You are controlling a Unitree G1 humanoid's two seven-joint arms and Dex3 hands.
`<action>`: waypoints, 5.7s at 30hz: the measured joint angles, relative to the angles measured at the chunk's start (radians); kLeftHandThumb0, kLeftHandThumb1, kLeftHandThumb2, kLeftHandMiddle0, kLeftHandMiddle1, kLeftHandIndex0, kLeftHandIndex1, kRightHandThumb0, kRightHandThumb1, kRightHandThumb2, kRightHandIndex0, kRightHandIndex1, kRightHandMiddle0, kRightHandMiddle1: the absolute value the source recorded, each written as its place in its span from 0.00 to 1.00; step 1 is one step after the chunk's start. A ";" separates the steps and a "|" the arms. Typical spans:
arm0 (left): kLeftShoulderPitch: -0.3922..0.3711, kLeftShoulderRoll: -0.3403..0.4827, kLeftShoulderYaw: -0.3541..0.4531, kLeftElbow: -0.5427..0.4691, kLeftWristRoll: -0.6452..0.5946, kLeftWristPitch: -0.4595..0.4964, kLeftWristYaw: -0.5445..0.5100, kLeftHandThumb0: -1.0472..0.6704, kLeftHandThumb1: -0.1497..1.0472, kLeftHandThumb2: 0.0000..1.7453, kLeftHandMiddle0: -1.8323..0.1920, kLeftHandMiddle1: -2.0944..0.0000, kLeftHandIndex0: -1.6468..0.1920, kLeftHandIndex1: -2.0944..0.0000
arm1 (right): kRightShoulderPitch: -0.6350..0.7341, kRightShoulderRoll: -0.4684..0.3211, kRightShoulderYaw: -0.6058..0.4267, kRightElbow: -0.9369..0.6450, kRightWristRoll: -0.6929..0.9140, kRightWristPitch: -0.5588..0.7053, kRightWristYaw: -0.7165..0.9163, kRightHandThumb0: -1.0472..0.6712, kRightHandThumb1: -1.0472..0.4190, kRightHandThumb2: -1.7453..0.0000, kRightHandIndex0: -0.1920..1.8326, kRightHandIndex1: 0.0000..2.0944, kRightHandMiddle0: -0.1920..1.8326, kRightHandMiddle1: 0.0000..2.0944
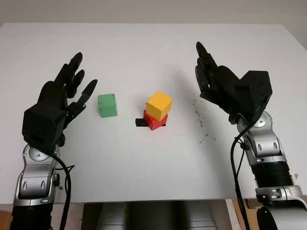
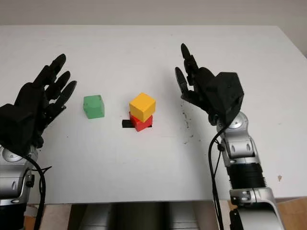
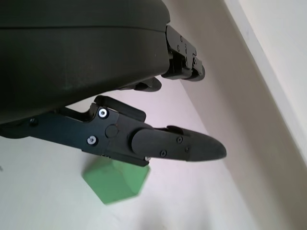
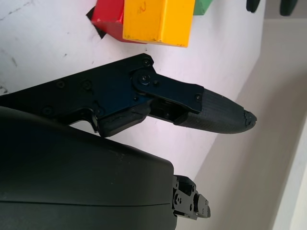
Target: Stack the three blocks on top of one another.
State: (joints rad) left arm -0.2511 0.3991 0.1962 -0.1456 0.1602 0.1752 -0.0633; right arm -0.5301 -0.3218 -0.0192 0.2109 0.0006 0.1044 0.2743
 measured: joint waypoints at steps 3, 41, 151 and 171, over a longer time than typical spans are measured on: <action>0.000 0.069 -0.031 -0.001 0.094 0.002 -0.016 0.25 1.00 0.08 0.81 0.99 0.74 0.94 | 0.017 0.017 -0.001 -0.015 0.002 0.000 -0.020 0.18 0.00 0.56 0.00 0.00 0.00 0.00; -0.259 0.355 -0.356 0.162 0.576 -0.027 -0.294 0.17 0.93 0.03 0.93 0.97 0.76 0.97 | 0.020 0.091 -0.030 -0.033 0.012 0.067 -0.131 0.21 0.00 0.56 0.00 0.00 0.00 0.00; -0.657 0.135 -0.401 -0.016 0.036 0.339 -0.634 0.37 1.00 0.11 0.68 0.95 0.71 0.18 | 0.042 0.126 0.027 0.007 -0.076 0.059 -0.173 0.31 0.00 0.65 0.00 0.02 0.01 0.03; -0.657 0.173 -0.457 0.016 0.169 0.282 -0.653 0.38 1.00 0.12 0.81 0.74 0.71 0.16 | 0.048 0.126 0.009 0.007 -0.067 0.050 -0.174 0.28 0.00 0.66 0.00 0.02 0.01 0.03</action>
State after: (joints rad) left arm -0.9083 0.5716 -0.2611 -0.1296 0.3291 0.4568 -0.7165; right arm -0.4817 -0.1958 -0.0103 0.2178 -0.0666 0.1539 0.0998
